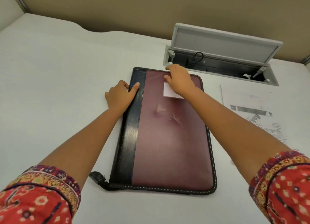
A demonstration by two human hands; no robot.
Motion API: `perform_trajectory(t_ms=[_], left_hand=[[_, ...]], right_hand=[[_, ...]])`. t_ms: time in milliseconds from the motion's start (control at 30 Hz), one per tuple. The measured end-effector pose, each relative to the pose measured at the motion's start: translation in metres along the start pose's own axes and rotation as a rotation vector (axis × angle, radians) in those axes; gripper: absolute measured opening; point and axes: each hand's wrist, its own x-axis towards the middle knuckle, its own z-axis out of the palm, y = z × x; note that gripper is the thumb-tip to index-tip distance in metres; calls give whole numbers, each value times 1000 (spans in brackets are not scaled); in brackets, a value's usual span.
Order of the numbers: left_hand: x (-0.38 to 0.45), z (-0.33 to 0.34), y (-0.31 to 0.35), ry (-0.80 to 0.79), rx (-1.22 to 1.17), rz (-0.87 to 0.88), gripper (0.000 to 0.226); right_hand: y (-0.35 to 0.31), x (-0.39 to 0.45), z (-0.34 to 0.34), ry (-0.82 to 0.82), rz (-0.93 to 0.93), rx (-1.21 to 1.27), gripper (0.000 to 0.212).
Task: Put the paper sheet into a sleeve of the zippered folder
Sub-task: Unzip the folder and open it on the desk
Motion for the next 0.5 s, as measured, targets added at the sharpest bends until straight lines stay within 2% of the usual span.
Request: perform_trajectory(t_ms=[67,233,500], left_hand=[[9,2,1,20,-29,12,55],[20,5,3,15,-54,62,55],[19,8,1,11,-11,89,49]], right_hand=[[-4,13,1,-37,5,39,42],[-23,42,16,-310,80,42,64],[-61,56,32,-306,49,135,55]])
